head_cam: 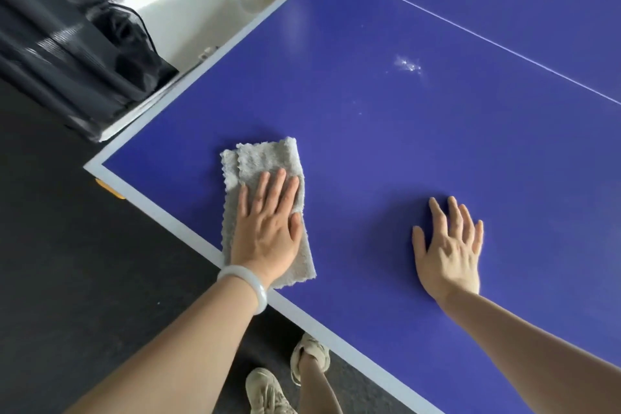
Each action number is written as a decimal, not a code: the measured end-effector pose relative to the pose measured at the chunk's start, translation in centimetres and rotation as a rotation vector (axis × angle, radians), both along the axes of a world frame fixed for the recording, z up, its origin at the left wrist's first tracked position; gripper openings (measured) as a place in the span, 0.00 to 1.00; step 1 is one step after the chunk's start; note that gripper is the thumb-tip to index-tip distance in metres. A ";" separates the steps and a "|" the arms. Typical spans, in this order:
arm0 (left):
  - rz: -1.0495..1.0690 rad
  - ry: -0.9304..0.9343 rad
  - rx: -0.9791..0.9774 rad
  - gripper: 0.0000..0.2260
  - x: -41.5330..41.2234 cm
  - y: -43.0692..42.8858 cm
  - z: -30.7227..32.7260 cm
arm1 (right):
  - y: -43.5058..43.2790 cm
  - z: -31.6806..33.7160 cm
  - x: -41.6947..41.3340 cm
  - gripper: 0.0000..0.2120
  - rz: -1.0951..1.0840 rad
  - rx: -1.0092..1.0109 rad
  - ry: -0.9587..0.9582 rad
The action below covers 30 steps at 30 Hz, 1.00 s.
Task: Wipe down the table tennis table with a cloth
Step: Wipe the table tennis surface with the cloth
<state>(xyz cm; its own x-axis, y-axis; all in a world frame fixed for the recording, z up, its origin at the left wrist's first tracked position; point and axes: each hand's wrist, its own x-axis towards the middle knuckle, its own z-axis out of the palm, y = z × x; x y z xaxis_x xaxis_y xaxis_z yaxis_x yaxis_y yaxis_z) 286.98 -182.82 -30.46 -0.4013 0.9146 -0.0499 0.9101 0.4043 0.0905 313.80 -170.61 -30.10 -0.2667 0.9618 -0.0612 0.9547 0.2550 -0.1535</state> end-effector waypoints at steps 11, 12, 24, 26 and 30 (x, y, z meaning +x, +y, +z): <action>-0.005 -0.085 -0.023 0.27 0.1 0.2 0.4 | -0.2 1.2 -2.5 0.37 0.437 0.127 0.005; -0.007 -0.090 -0.029 0.27 0.1 0.2 0.4 | 0.0 1.6 -4.2 0.35 0.435 0.116 0.021; 0.083 -0.103 0.096 0.25 -6.6 -2.2 -0.5 | -0.4 -0.9 -18.7 0.27 0.236 -0.001 0.088; 0.229 -0.032 0.063 0.26 -11.5 -2.6 -0.4 | -0.3 -0.8 -18.9 0.27 0.233 0.003 0.085; 0.382 -0.024 -0.029 0.26 -19.3 -2.2 0.0 | -0.4 -0.7 -19.0 0.27 0.220 -0.006 0.061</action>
